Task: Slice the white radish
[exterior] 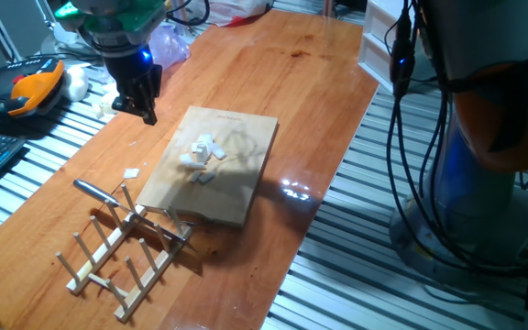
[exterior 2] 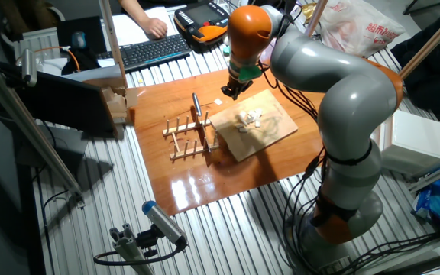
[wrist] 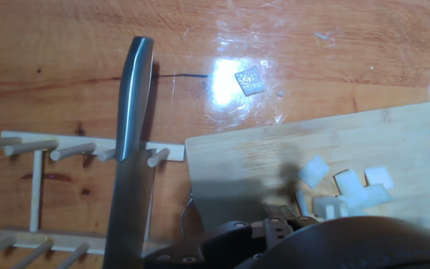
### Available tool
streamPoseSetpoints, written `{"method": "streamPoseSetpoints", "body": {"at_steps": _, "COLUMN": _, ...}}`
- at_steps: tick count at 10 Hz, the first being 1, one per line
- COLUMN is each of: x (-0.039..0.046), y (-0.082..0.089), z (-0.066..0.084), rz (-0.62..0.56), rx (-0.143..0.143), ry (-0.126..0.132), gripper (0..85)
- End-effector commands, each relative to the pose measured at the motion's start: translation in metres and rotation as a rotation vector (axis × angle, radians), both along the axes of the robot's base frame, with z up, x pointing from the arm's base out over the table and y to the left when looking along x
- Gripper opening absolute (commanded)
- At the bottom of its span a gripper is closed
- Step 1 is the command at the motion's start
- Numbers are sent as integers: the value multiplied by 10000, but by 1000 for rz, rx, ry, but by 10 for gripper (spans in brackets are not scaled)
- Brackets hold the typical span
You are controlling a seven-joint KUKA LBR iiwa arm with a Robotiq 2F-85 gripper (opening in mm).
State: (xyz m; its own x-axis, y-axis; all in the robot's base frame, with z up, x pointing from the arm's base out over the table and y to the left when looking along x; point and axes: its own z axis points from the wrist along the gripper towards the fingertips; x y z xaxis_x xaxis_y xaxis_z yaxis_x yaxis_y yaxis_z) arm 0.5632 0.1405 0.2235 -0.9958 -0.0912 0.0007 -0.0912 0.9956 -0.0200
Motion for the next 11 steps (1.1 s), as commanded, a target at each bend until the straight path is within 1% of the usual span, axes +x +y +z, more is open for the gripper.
{"method": "streamPoseSetpoints", "body": {"at_steps": 1, "x": -4, "y": 6, "z": 5, "rz": -3, "rx": -1, "ry": 2, "gripper": 0}}
{"method": "streamPoseSetpoints", "body": {"at_steps": 3, "x": -3, "y": 24, "z": 1, "rz": -14, "rx": -3, "ry": 11, "gripper": 0}}
{"method": "streamPoseSetpoints", "body": {"at_steps": 8, "x": -17, "y": 44, "z": 4, "rz": -24, "rx": 0, "ry": 20, "gripper": 0}}
{"method": "streamPoseSetpoints", "body": {"at_steps": 10, "x": -22, "y": 33, "z": 9, "rz": -24, "rx": 4, "ry": 20, "gripper": 0}}
{"method": "streamPoseSetpoints", "body": {"at_steps": 11, "x": -18, "y": 34, "z": 5, "rz": -25, "rx": 1, "ry": 17, "gripper": 0}}
